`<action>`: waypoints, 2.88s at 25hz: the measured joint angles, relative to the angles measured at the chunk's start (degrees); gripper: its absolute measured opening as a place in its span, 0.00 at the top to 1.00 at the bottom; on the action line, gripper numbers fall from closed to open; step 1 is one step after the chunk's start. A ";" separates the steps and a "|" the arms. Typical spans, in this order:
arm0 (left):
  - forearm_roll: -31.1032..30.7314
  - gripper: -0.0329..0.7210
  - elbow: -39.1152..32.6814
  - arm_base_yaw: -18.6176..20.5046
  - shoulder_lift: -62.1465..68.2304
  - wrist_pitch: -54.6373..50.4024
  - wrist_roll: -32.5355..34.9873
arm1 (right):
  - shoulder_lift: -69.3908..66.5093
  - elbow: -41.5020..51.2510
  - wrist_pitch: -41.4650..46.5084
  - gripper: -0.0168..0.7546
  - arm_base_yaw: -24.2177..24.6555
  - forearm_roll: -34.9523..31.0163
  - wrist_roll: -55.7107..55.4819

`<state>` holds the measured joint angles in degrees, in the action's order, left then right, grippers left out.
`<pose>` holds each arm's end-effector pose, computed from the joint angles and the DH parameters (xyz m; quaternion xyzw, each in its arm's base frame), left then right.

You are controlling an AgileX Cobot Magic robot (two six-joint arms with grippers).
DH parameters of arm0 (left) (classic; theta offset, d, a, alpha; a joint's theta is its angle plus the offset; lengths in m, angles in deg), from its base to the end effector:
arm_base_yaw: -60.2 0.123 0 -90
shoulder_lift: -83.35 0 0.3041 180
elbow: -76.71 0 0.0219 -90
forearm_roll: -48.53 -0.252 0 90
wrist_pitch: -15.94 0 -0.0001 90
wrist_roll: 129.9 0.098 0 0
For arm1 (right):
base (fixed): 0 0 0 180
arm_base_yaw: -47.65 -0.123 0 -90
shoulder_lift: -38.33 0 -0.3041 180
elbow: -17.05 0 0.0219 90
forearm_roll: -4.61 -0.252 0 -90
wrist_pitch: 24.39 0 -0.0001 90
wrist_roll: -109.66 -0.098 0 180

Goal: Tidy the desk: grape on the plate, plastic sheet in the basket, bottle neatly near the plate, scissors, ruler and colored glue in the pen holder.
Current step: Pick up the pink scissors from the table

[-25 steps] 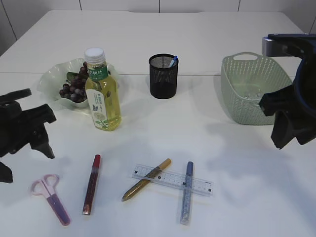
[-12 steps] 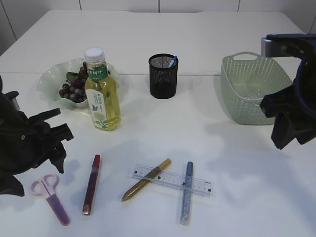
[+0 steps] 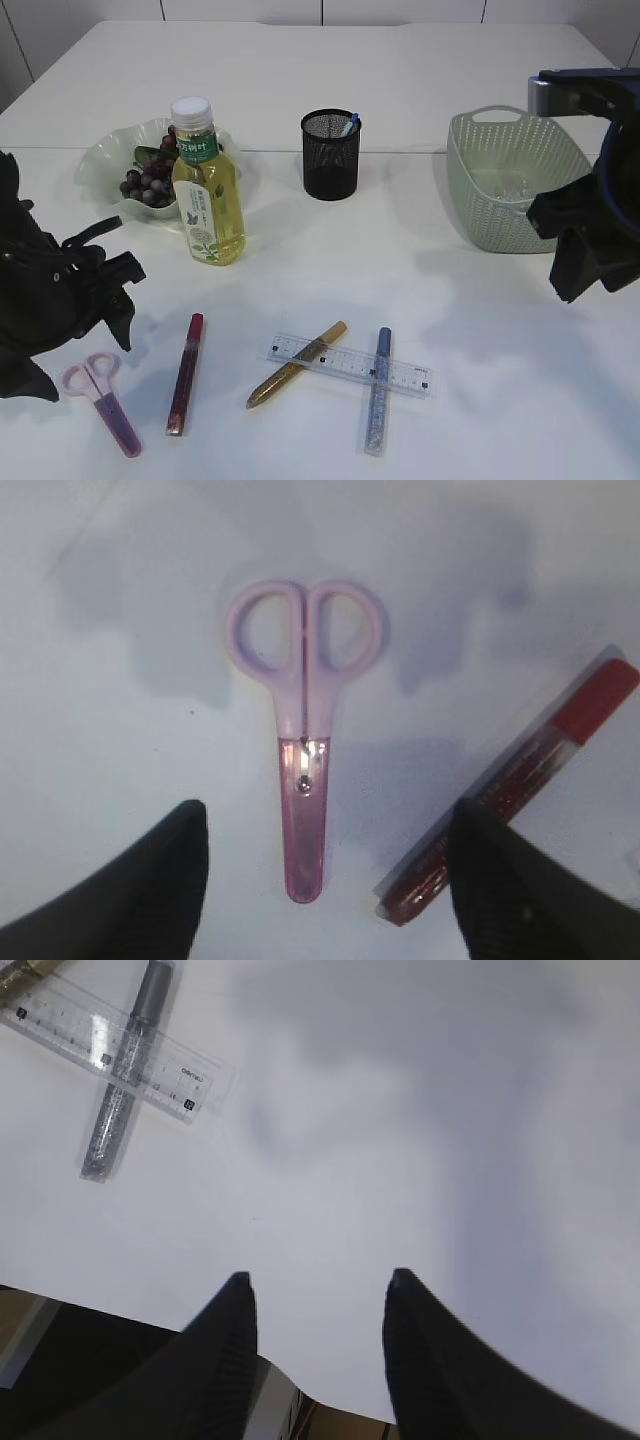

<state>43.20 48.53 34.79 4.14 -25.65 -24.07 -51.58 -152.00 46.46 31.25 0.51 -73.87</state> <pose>0.2580 -0.1159 0.1838 -0.3817 0.9200 -0.0411 0.0787 0.2526 0.0812 0.3044 -0.1025 0.9915 0.0465 0.0652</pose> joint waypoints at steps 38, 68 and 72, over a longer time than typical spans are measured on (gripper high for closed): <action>1.46 0.24 -2.15 3.02 9.94 9.96 4.33 | 0.00 0.00 -0.23 0.53 0.00 0.00 1.00; 2.81 0.24 -2.70 3.02 11.06 12.10 4.33 | 0.00 0.00 -0.44 0.53 0.00 0.00 1.00; 2.81 0.24 -2.70 3.02 11.06 11.87 4.33 | 0.00 0.00 -0.44 0.53 0.00 0.00 1.00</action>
<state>46.02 45.83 37.81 15.20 -13.78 -19.74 -51.58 -152.00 46.02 31.25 0.51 -72.87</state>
